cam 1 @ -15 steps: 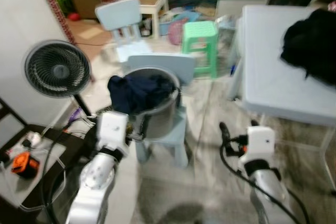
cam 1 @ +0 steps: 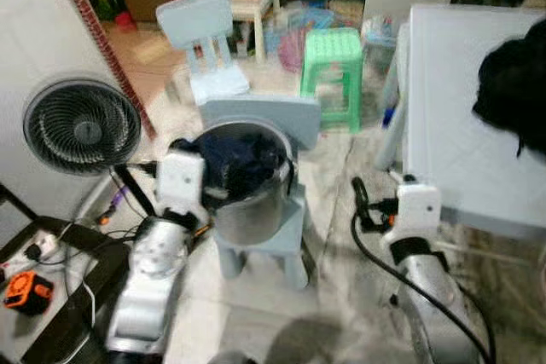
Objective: Hang hanger
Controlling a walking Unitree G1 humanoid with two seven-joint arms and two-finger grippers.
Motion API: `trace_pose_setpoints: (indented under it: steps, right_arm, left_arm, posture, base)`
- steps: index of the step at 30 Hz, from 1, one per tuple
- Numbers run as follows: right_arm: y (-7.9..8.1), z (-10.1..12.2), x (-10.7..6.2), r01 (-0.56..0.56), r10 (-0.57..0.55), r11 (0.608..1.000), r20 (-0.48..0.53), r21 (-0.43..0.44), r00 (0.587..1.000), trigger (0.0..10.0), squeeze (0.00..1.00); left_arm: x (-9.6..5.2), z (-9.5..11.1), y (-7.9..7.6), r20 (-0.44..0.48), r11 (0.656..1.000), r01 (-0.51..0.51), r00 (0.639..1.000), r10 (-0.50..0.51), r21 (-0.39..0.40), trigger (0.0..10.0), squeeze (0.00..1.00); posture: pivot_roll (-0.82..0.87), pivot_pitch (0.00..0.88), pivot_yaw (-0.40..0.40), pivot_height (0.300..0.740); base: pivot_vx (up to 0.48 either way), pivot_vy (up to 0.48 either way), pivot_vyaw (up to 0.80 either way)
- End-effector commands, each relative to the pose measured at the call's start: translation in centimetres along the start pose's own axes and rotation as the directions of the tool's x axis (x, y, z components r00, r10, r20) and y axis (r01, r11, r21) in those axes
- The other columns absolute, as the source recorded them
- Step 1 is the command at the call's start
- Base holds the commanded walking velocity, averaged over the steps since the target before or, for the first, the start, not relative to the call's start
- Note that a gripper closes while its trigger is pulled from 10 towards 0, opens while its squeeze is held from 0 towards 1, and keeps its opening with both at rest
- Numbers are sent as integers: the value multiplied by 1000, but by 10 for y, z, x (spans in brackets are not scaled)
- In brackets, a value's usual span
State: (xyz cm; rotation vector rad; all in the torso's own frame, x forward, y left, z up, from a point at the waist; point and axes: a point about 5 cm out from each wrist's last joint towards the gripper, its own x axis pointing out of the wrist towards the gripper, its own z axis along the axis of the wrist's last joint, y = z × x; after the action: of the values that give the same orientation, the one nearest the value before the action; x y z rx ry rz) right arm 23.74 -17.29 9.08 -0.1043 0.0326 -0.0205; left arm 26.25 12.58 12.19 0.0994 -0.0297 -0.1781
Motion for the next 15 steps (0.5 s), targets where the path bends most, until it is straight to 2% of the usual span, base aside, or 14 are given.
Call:
trace_pose_setpoints:
  steps: [1,2,3,4,5,6,8,10,11,13,14,15]
  right_arm:
    - [-7,-1,5,53,-52,998,-33,22,998,10000,0]
    - [-2,6,6,-39,38,999,9,21,999,10000,0]
    - [0,7,6,-70,70,997,19,15,997,10000,0]
    - [0,7,6,-70,70,997,19,15,997,10000,0]
    - [-10,0,10,4,-4,1000,-9,7,1000,10000,0]
    - [-13,1,14,25,-25,999,-11,27,1000,10000,0]
    - [-15,7,20,8,-9,999,13,33,1000,10000,0]
    - [-16,8,28,24,-23,1000,36,-15,999,10000,0]
    - [-17,8,33,33,-30,998,40,-62,999,10000,0]
    - [-18,8,36,17,-15,997,29,-72,999,10000,0]
    - [-18,9,38,-3,4,1000,15,-29,1000,10000,0]
    - [-18,9,38,-3,4,1000,15,-29,1000,10000,0]
  left_arm:
    - [4,-9,13,-64,997,-73,995,73,0,10000,0]
    - [4,-4,7,-14,999,-30,999,31,30,10000,0]
    - [4,-4,5,1,999,-16,1000,16,42,10000,0]
    - [4,-4,5,1,999,-16,1000,16,42,10000,0]
    - [4,-14,6,-21,998,-53,998,54,33,10000,0]
    - [6,-14,7,-24,997,-80,996,81,15,10000,0]
    - [12,-7,6,12,996,-91,996,90,10,10000,0]
    - [18,-3,5,58,996,-83,995,81,28,10000,0]
    - [22,-5,8,51,994,-107,993,106,12,10000,0]
    - [24,-6,8,53,993,-119,992,118,7,10000,0]
    - [25,-5,6,59,992,-123,991,123,0,10000,0]
    - [25,-5,6,59,992,-123,991,123,0,10000,0]
  posture:
    - [-29,0,62,740]
    - [-32,0,40,740]
    - [-32,0,40,740]
    - [-32,0,40,740]
    - [-24,0,30,740]
    - [-21,0,27,740]
    - [-15,0,22,740]
    - [-10,0,-6,740]
    - [-15,0,-23,740]
    - [-18,0,-48,740]
    - [-17,0,-63,740]
    - [-17,0,-63,740]
  base:
    - [0,0,0]
    - [0,0,0]
    - [0,0,0]
    - [0,0,0]
    - [0,0,0]
    - [0,0,0]
    - [0,0,0]
    - [0,0,0]
    - [0,0,0]
    - [0,0,0]
    - [0,0,0]
    - [0,0,0]
